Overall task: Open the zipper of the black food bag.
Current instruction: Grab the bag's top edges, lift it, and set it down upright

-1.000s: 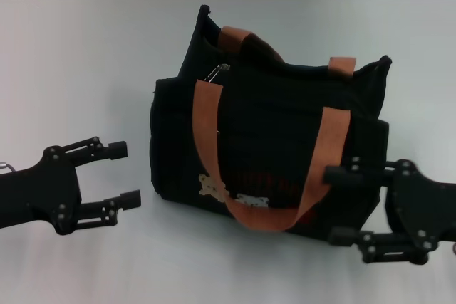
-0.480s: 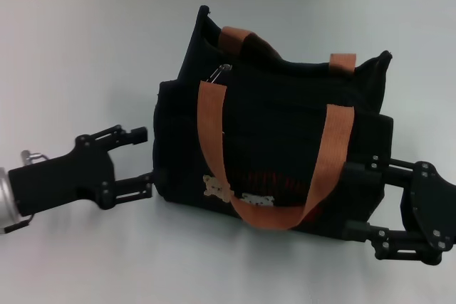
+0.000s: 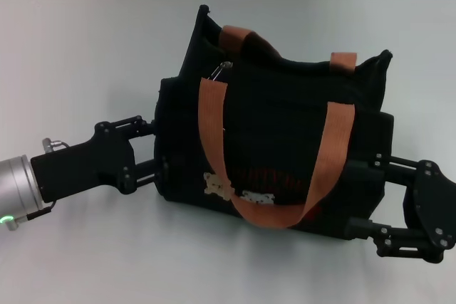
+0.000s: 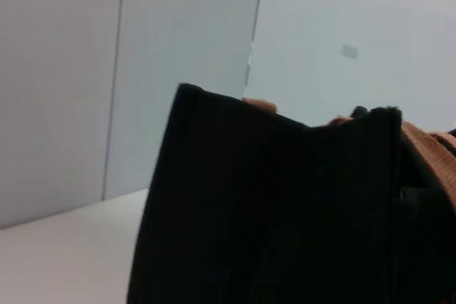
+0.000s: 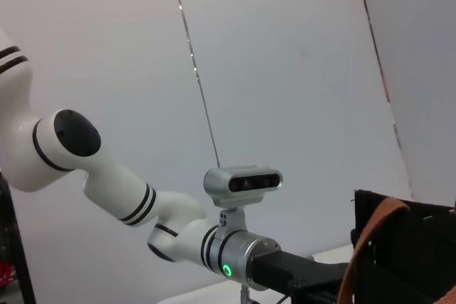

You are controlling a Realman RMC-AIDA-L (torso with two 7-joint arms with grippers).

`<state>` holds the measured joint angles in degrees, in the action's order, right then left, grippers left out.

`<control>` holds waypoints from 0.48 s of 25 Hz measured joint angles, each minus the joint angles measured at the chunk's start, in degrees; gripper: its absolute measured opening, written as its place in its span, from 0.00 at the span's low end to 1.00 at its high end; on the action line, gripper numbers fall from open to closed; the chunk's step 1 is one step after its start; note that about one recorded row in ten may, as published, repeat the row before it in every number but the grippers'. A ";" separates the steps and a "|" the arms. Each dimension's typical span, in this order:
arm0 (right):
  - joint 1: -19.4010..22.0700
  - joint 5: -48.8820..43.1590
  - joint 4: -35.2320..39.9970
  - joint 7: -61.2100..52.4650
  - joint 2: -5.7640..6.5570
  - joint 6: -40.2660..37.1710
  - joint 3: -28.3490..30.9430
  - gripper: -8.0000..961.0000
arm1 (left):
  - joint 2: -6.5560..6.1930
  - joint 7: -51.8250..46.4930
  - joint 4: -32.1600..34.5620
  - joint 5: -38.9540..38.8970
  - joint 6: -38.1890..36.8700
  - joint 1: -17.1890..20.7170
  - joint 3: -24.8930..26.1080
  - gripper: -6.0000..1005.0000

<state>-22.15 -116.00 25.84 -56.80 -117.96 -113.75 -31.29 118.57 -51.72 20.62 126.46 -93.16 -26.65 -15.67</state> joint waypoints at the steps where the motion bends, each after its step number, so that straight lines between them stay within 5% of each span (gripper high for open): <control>1: 0.00 0.00 0.00 0.01 0.00 -0.02 0.03 0.76 | 0.00 0.34 -0.15 -0.36 0.05 0.18 0.03 0.73; 12: 0.00 0.32 0.00 0.03 0.03 -0.07 0.01 0.76 | -0.09 0.79 -0.41 -0.78 0.36 0.25 -0.33 0.32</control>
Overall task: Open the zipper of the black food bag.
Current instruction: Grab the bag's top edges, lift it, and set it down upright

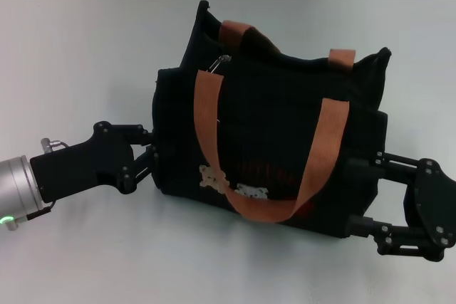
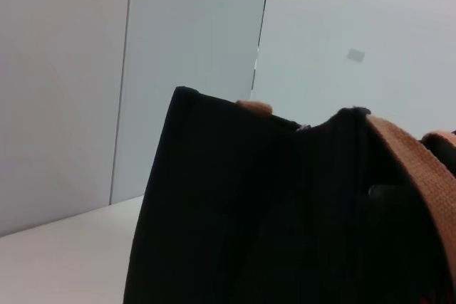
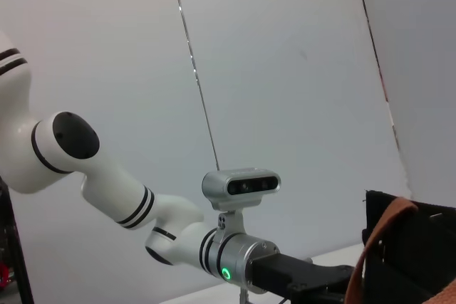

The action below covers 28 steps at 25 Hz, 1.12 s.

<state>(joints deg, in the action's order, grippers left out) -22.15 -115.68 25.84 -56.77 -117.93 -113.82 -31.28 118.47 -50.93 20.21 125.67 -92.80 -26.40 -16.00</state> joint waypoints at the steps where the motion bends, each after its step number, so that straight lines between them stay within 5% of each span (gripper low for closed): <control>1: 0.00 0.10 0.00 0.00 0.00 0.00 -0.01 0.75 | 0.00 0.08 0.00 0.00 0.05 0.00 0.00 0.28; 4: 0.00 0.20 0.00 0.00 -0.01 -0.02 -0.01 0.75 | 0.02 0.36 0.00 0.00 0.37 0.00 0.01 0.16; 11: 0.05 0.29 0.00 0.00 -0.02 -0.09 0.41 0.75 | 0.08 0.26 0.00 -0.10 0.64 0.17 0.57 0.08; 21: 0.11 0.38 0.00 0.00 -0.02 -0.09 1.17 0.74 | -0.31 -1.12 1.40 -2.33 2.04 0.34 1.23 0.08; 28: 0.18 0.38 0.00 0.00 -0.02 -0.08 1.78 0.73 | -0.17 -6.29 10.68 -2.48 0.46 -0.74 0.45 0.08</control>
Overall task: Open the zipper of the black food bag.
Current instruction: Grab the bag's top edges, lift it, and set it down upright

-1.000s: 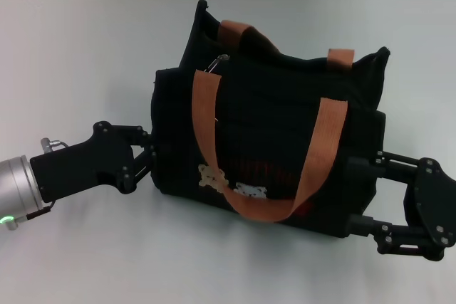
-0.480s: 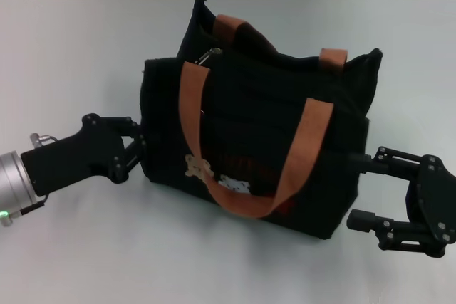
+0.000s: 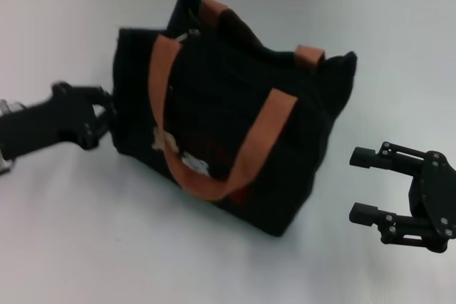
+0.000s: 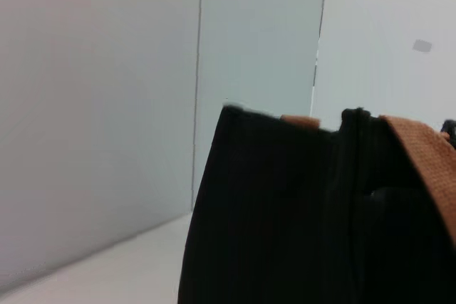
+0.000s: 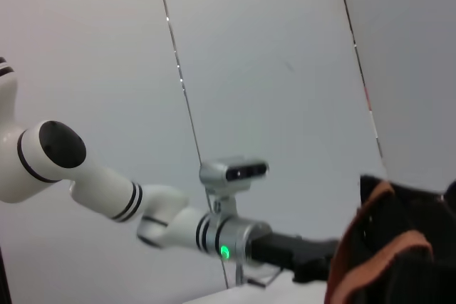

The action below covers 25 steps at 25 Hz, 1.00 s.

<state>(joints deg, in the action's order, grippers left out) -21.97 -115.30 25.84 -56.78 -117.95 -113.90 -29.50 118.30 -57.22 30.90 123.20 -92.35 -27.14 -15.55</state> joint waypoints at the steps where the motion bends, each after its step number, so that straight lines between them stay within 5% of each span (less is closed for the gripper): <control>1: 0.00 0.04 0.00 0.08 0.01 0.00 0.25 0.73 | -0.02 -2.62 6.52 0.01 -2.20 -0.84 -1.07 0.08; 9: -0.10 0.82 -0.23 0.44 -0.35 0.30 1.37 0.73 | 0.13 -11.14 30.52 -0.22 -10.60 -3.64 -9.12 0.08; 11: -1.03 0.83 -2.53 0.45 -0.43 1.23 1.77 0.72 | 0.40 -13.20 39.09 -1.12 -11.62 -4.04 -14.55 0.08; 16: -3.08 0.59 -5.69 0.42 -0.83 3.55 1.28 0.72 | 0.35 -14.85 48.81 -3.19 -11.48 -3.85 -21.91 0.08; 25: -4.01 0.61 -6.69 -2.49 -1.04 3.78 1.61 0.71 | 0.40 -16.67 58.91 -3.26 -11.30 -3.84 -27.07 0.08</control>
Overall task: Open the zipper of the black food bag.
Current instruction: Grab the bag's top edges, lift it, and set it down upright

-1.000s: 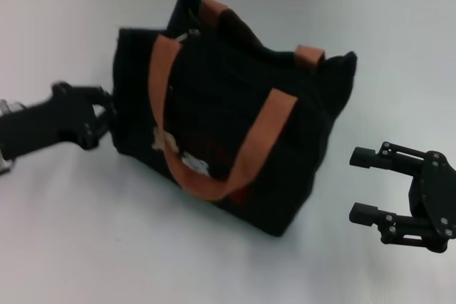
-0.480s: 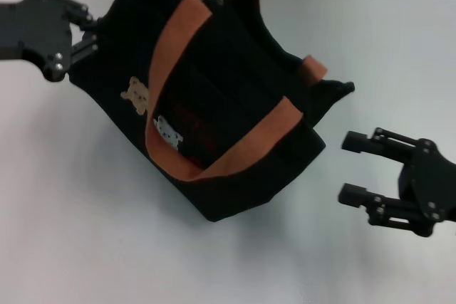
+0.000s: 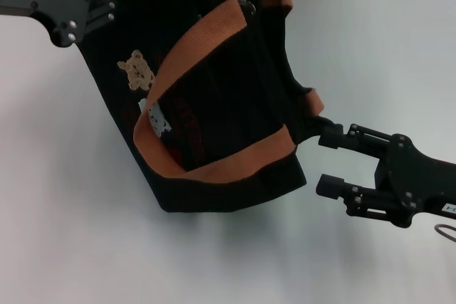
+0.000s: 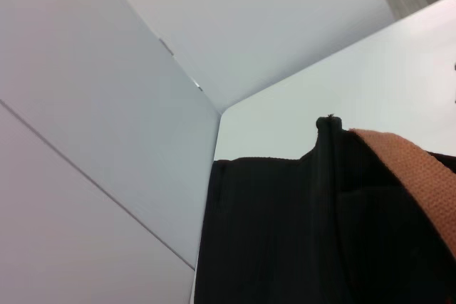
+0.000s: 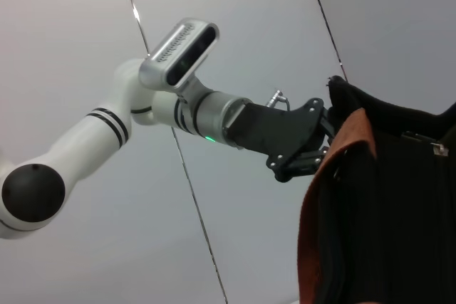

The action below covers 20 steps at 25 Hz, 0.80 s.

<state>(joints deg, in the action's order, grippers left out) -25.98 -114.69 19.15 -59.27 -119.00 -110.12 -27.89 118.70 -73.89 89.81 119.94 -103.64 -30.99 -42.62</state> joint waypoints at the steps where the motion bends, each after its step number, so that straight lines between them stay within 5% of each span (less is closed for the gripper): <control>1: 0.09 0.03 0.20 -0.03 0.01 0.01 0.17 0.71 | -0.08 -0.36 1.83 0.20 -0.10 -0.05 -1.32 0.08; 7: -1.50 0.58 -1.94 1.66 -0.21 2.89 0.64 0.71 | -0.08 -0.64 4.15 0.34 0.34 -0.10 -3.47 0.08; 16: -14.45 0.95 -15.66 2.37 -0.80 24.59 1.25 0.70 | 0.17 -1.05 4.50 -0.41 3.99 -0.94 -6.74 0.08; 20: -16.31 1.61 -16.70 2.37 -0.84 27.51 1.66 0.70 | 0.20 -1.04 4.05 -1.22 5.22 -0.47 -7.98 0.08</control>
<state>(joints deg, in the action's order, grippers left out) -42.29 -113.08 2.45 -56.90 -119.84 -82.60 -26.23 118.91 -74.93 93.86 118.72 -98.43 -31.46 -50.61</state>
